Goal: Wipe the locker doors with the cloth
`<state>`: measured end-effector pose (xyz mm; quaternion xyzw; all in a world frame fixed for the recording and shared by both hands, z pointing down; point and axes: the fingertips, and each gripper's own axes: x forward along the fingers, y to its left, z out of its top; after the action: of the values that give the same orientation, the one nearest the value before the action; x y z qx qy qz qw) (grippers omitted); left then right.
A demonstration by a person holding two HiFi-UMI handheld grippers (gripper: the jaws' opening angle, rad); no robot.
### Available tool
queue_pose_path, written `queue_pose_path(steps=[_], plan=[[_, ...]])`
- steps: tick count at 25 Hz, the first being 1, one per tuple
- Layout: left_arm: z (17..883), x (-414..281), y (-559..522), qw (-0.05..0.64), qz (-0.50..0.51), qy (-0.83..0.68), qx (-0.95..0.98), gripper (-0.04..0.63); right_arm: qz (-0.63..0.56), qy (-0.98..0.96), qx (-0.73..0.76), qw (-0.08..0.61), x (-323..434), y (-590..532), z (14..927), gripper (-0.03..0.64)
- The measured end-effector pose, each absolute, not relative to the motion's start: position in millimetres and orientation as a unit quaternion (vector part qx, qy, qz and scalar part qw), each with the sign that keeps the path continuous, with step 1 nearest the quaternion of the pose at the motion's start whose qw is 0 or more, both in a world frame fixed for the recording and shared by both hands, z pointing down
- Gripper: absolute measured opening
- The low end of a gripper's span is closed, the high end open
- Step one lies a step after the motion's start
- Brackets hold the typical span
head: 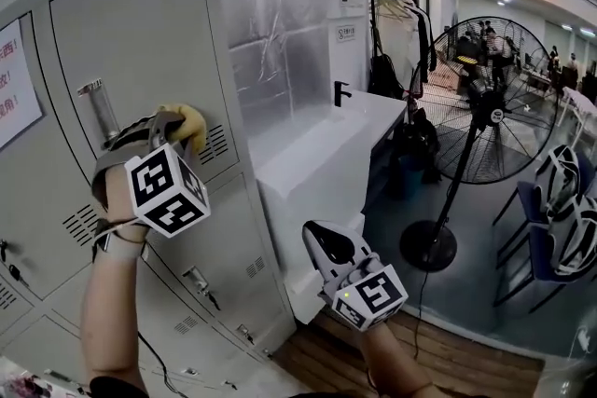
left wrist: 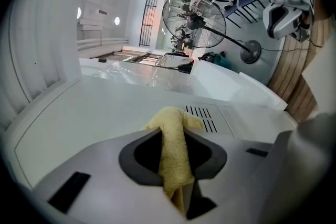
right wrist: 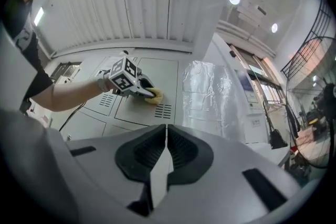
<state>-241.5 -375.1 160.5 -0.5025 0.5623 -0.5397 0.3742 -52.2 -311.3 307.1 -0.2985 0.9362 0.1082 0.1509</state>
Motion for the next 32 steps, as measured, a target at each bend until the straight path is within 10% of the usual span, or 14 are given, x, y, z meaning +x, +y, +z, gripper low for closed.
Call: queue_pose_path(steps=[32], plan=[[106.0, -214.5, -409.3, 0.400, -0.489, 0.605, -0.485, 0.086, 0.139, 0.914, -0.344, 0.161, 5.2, -280.4, 276.4, 0.021]])
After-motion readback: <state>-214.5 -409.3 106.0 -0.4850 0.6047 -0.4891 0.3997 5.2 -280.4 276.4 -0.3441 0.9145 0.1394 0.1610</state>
